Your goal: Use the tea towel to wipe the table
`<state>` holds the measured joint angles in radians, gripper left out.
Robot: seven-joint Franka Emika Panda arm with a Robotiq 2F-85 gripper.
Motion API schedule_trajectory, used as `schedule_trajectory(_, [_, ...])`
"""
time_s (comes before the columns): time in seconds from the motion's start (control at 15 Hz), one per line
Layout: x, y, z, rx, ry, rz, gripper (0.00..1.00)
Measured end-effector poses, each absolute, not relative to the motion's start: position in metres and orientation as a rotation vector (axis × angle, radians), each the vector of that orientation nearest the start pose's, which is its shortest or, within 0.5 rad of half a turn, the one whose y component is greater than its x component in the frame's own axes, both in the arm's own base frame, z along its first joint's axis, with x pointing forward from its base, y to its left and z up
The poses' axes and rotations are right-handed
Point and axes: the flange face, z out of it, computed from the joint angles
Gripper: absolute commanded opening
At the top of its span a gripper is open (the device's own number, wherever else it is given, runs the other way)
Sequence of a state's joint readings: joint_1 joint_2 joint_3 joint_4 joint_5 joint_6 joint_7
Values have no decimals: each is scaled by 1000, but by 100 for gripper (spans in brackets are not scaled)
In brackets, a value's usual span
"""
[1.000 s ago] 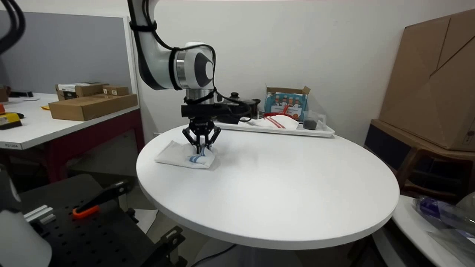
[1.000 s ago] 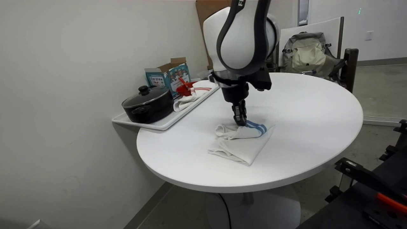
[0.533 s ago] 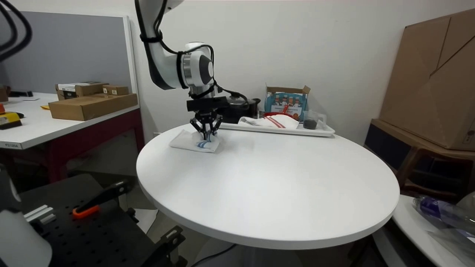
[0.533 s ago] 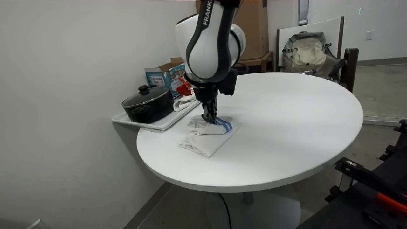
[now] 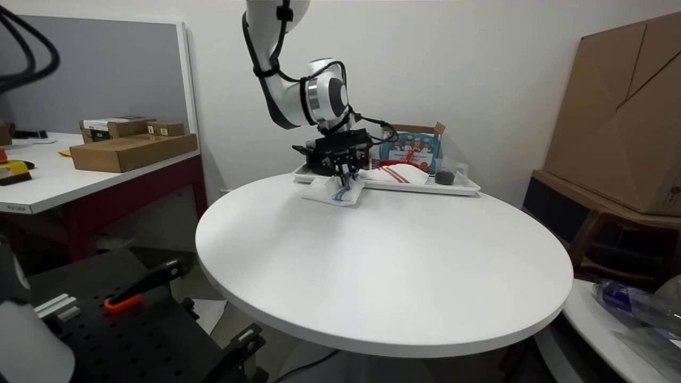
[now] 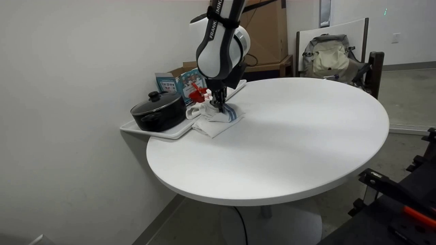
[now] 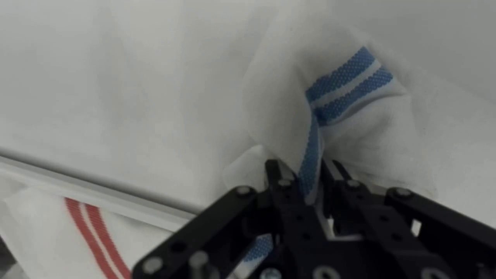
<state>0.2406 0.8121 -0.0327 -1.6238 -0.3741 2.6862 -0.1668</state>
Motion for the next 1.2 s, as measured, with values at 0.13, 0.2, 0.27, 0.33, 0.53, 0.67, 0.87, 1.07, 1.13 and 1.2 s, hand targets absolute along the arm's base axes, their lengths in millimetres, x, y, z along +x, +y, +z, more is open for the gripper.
schedule_trajectory(0.13, [705,120,160,-3205,-1065,-387,5])
schedule_trajectory(0.2, [709,98,153,-3239,-1021,-355,5])
schedule_trajectory(0.27, [710,74,144,-3273,-971,-315,5])
schedule_trajectory(0.33, [710,51,138,-3304,-919,-288,5])
schedule_trajectory(0.53, [710,-13,138,-3392,-747,-243,5])
schedule_trajectory(0.67, [705,-62,137,-3457,-608,-211,5])
schedule_trajectory(0.87, [684,-135,136,-3542,-400,-132,5])
schedule_trajectory(1.07, [652,-172,135,-3559,-308,-30,5])
schedule_trajectory(1.13, [643,-172,135,-3549,-306,-3,5])
schedule_trajectory(1.2, [633,-167,136,-3532,-330,24,5])
